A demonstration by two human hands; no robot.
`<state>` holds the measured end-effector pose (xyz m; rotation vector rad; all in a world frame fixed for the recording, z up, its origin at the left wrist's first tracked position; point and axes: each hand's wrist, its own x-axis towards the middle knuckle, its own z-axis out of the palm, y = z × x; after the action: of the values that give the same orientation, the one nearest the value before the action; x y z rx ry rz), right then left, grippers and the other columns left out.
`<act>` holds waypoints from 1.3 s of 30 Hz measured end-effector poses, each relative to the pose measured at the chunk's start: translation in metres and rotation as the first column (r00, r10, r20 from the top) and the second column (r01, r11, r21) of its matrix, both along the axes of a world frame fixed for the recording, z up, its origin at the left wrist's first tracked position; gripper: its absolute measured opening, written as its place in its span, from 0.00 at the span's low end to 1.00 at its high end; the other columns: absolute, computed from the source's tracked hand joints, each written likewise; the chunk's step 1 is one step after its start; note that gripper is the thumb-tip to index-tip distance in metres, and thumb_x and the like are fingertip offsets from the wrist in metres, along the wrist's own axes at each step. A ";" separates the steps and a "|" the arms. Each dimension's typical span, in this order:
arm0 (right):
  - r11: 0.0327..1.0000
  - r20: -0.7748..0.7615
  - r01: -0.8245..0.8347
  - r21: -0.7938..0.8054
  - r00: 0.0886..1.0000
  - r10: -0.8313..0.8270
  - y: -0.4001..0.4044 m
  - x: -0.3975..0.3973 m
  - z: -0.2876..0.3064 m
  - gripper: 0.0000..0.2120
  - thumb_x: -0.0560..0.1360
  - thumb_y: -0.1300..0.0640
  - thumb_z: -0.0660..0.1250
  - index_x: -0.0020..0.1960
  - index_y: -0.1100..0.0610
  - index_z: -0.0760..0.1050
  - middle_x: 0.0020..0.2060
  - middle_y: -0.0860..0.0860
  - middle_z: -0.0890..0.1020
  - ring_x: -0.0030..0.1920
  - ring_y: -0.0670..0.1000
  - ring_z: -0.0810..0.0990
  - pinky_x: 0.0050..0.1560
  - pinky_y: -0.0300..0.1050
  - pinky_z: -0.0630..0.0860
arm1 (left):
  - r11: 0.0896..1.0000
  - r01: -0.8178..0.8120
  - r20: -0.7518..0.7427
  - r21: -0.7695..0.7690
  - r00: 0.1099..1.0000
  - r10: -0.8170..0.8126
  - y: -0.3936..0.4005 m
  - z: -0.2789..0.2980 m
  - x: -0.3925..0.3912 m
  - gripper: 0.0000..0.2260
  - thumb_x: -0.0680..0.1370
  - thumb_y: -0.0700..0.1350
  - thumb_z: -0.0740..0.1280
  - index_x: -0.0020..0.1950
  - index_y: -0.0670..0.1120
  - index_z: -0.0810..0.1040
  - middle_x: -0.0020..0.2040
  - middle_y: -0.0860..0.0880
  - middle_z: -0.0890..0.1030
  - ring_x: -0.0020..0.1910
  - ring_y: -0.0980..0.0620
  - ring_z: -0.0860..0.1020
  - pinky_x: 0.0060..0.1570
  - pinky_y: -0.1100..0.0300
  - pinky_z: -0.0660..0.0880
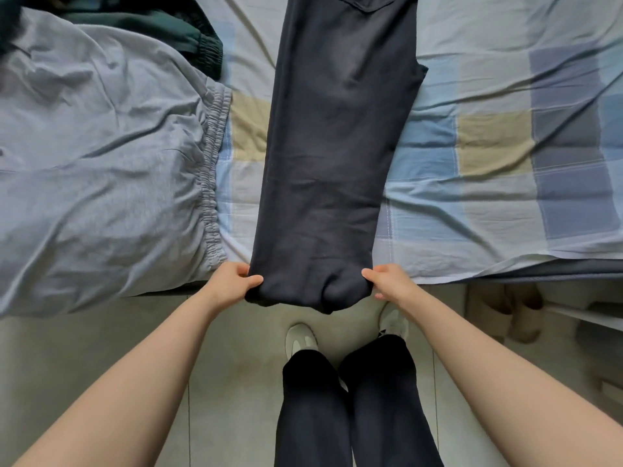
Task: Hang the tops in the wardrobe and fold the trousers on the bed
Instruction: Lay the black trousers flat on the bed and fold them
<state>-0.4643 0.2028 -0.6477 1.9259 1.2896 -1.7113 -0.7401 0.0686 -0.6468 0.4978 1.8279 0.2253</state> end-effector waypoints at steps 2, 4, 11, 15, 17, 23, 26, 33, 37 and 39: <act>1.000 -0.026 -0.022 -0.011 0.999 0.022 -0.003 -0.002 0.000 0.13 0.79 0.58 0.59 0.37 0.58 0.65 0.33 0.54 0.67 0.33 0.52 0.68 0.38 0.45 0.71 | 1.000 -0.017 -0.047 0.009 0.999 0.018 -0.003 0.000 -0.004 0.12 0.77 0.42 0.68 0.34 0.40 0.74 0.32 0.46 0.72 0.36 0.50 0.69 0.40 0.57 0.65; 0.992 -0.019 -0.128 0.015 0.992 0.128 -0.008 -0.002 0.001 0.11 0.81 0.55 0.57 0.42 0.60 0.67 0.36 0.56 0.71 0.37 0.54 0.75 0.42 0.48 0.76 | 0.999 0.034 -0.155 0.005 0.987 -0.033 -0.004 0.000 -0.007 0.16 0.77 0.43 0.67 0.30 0.45 0.71 0.28 0.49 0.73 0.35 0.48 0.72 0.40 0.57 0.67; 0.852 -0.104 -0.442 -0.282 0.896 0.431 -0.003 0.005 0.004 0.09 0.74 0.53 0.69 0.52 0.56 0.79 0.49 0.48 0.81 0.49 0.46 0.78 0.50 0.37 0.73 | 0.991 0.130 -0.316 -0.028 0.939 -0.132 -0.008 0.003 0.010 0.12 0.78 0.45 0.66 0.35 0.46 0.72 0.35 0.50 0.76 0.42 0.46 0.74 0.42 0.57 0.66; 0.776 0.185 -0.610 -0.161 0.754 0.630 -0.004 0.010 -0.001 0.11 0.75 0.50 0.64 0.40 0.57 0.73 0.41 0.54 0.77 0.43 0.54 0.74 0.46 0.45 0.72 | 0.987 -0.146 -0.151 0.074 0.976 0.156 -0.017 0.003 0.011 0.05 0.77 0.41 0.68 0.43 0.42 0.79 0.41 0.46 0.80 0.43 0.49 0.75 0.43 0.57 0.69; 0.863 0.396 -0.501 0.060 0.806 0.440 -0.012 0.011 -0.001 0.12 0.76 0.50 0.62 0.36 0.55 0.69 0.41 0.55 0.77 0.42 0.57 0.73 0.44 0.46 0.71 | 0.957 -0.271 -0.098 0.106 0.955 0.281 -0.020 0.006 0.016 0.03 0.76 0.40 0.69 0.47 0.42 0.77 0.41 0.47 0.79 0.40 0.51 0.74 0.38 0.61 0.69; 0.986 0.156 0.020 0.168 0.987 -0.046 -0.022 -0.020 -0.007 0.25 0.72 0.46 0.70 0.64 0.58 0.72 0.59 0.54 0.76 0.61 0.58 0.74 0.62 0.53 0.72 | 0.950 -0.301 0.028 0.079 0.954 0.299 -0.020 0.004 0.023 0.01 0.76 0.40 0.71 0.46 0.45 0.80 0.36 0.51 0.81 0.35 0.56 0.76 0.32 0.69 0.70; 0.985 0.015 0.167 0.049 0.986 -0.168 -0.015 -0.019 -0.010 0.21 0.72 0.53 0.71 0.62 0.59 0.76 0.57 0.54 0.80 0.57 0.55 0.79 0.57 0.48 0.76 | 0.966 -0.250 0.129 0.058 0.962 0.241 -0.017 0.006 0.017 0.03 0.76 0.41 0.70 0.48 0.46 0.83 0.42 0.54 0.84 0.41 0.57 0.79 0.41 0.66 0.73; 0.977 -0.271 0.151 -0.150 0.944 -0.188 -0.027 0.009 0.016 0.15 0.72 0.60 0.72 0.58 0.53 0.78 0.52 0.49 0.85 0.53 0.50 0.83 0.55 0.47 0.78 | 0.995 -0.093 0.289 0.027 0.954 0.081 -0.042 0.021 0.015 0.15 0.74 0.37 0.73 0.58 0.49 0.78 0.52 0.53 0.84 0.50 0.57 0.81 0.44 0.70 0.76; 0.967 -0.167 -0.058 -0.249 0.986 0.016 -0.039 0.025 0.035 0.17 0.70 0.61 0.72 0.58 0.52 0.79 0.54 0.45 0.83 0.57 0.47 0.79 0.54 0.43 0.73 | 0.996 -0.073 0.298 -0.044 0.951 0.083 -0.061 0.033 0.022 0.10 0.77 0.37 0.69 0.57 0.46 0.80 0.50 0.50 0.85 0.44 0.56 0.80 0.41 0.65 0.73; 0.951 -0.208 -0.121 -0.285 0.976 0.062 -0.043 0.028 0.048 0.20 0.69 0.63 0.71 0.59 0.51 0.78 0.54 0.44 0.83 0.57 0.45 0.78 0.54 0.40 0.71 | 0.998 -0.027 0.318 -0.051 0.947 0.042 -0.066 0.043 0.026 0.10 0.79 0.41 0.66 0.59 0.50 0.79 0.51 0.55 0.84 0.41 0.65 0.79 0.39 0.72 0.72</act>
<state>-0.4360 0.1594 -0.5998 1.5371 1.0889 -1.9584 -0.7141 0.0026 -0.6043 0.3728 1.5226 0.2703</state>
